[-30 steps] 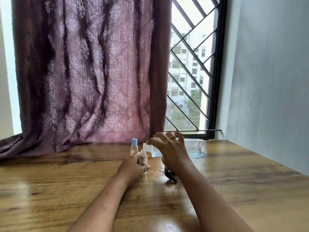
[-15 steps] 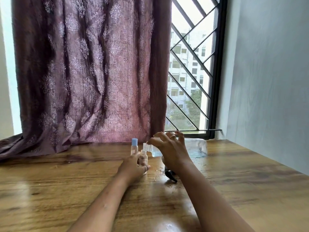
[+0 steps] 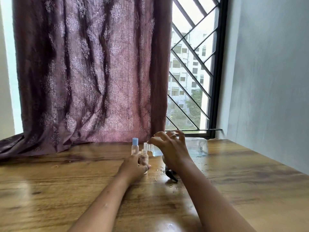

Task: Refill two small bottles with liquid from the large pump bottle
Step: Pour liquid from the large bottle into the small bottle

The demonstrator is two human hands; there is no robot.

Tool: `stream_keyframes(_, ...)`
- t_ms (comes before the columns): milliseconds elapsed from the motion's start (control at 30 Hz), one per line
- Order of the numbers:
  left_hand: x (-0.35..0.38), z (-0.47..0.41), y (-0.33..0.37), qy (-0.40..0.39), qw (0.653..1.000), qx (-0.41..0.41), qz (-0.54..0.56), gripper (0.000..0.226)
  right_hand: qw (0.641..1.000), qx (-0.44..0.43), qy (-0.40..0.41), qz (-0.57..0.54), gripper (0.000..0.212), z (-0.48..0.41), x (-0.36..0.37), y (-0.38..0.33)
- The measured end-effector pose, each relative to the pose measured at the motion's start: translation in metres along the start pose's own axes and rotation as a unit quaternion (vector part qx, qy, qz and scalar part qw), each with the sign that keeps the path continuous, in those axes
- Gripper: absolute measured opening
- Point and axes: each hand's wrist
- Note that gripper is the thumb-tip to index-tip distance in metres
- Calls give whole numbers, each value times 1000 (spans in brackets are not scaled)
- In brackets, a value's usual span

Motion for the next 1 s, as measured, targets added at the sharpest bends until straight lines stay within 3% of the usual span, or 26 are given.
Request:
stream_keyframes(267,0,1,1,-1,1000,2,8,40,1000,-4,-24,12,74,-1,-5,-1)
stream_keyframes(533,-5,4,2,-22,1000,4,15,62,1000,-8,-27,12,73,-2,-7,-1)
stream_keyframes(733,-14,5,1,-93,989,-22,111,62,999,-4,-37,8,72,-2,-10,-3)
stream_keyframes(833,-24,7,4,-135,978,-30,159,51,999,-1,-37,5,72,-2,-10,-3)
stream_keyframes(1000,-30,7,2,-89,954,-70,278,45,999,-2,-39,5,73,-2,-11,-3)
Point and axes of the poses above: each hand's wrist, its own z-axis away from the middle knuckle, its own x-axis out of the palm, y = z × x
